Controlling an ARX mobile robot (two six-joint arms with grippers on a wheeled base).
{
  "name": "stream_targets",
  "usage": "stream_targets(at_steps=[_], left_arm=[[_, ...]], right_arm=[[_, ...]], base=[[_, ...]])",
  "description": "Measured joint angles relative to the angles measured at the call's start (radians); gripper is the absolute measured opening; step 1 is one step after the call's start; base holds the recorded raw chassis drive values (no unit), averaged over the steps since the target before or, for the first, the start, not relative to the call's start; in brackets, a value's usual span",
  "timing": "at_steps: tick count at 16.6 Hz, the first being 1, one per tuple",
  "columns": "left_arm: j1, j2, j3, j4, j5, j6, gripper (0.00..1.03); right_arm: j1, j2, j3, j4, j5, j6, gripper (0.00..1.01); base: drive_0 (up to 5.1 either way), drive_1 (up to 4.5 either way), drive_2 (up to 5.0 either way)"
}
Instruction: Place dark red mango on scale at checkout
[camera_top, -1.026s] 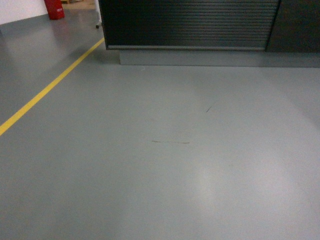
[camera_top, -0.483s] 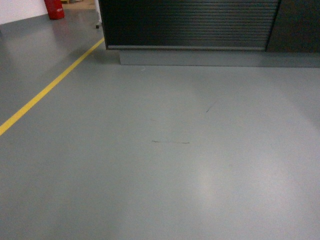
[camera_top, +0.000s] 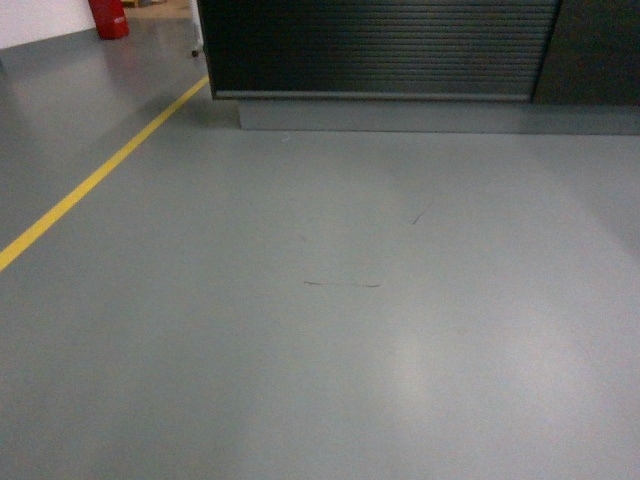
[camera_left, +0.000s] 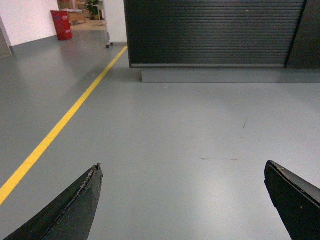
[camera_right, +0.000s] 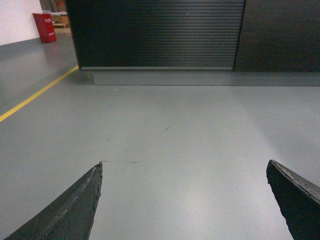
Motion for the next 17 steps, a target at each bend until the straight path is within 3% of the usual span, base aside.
stream_targets(at_steps=[7, 17], left_arm=[[0.000, 0.000, 0.000, 0.000, 0.000, 0.000, 0.98], [0.000, 0.000, 0.000, 0.001, 0.000, 0.000, 0.98]], right_arm=[[0.000, 0.000, 0.000, 0.000, 0.000, 0.000, 0.98], [0.000, 0.000, 0.000, 0.000, 0.000, 0.000, 0.98]], base=[[0.0, 0.75, -0.8], [-0.1, 3.31, -3.5]])
